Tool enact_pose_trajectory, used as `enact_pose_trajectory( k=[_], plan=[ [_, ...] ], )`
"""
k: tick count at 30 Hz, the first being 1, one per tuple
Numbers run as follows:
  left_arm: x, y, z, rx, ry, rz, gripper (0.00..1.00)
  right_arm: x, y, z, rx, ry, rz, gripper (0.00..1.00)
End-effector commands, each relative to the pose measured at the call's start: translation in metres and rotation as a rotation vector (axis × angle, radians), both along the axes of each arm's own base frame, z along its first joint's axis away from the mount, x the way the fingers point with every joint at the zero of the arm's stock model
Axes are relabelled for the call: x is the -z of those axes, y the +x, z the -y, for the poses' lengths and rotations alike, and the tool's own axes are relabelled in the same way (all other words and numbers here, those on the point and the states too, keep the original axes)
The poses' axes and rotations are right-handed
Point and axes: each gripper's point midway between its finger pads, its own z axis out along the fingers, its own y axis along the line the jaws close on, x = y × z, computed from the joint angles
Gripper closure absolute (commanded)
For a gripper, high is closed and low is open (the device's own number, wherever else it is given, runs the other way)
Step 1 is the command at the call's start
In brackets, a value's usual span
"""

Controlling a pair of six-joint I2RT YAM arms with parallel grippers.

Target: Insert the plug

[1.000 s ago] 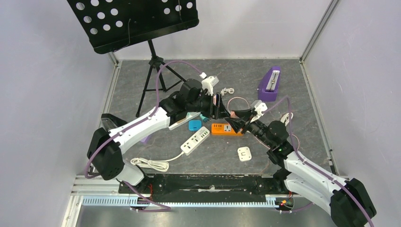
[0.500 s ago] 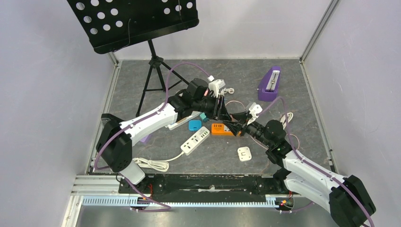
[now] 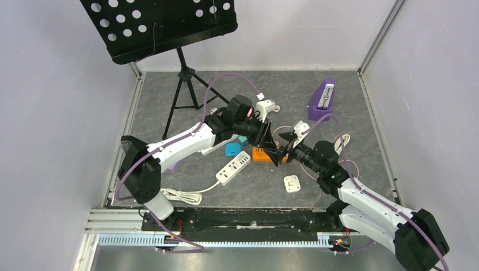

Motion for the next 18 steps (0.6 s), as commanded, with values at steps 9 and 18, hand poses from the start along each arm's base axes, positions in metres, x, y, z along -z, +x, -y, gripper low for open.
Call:
enact_pose_trajectory(
  k=[9,18],
  plan=[
    [0.021,0.035,0.005,0.31,0.149,0.532,0.98,-0.054,0.006,0.045,0.286,0.05,-0.169,0.03],
    [0.042,0.038,0.01,0.573,0.109,0.708,0.98,0.006,-0.005,0.1,0.671,0.003,-0.523,0.2]
  ],
)
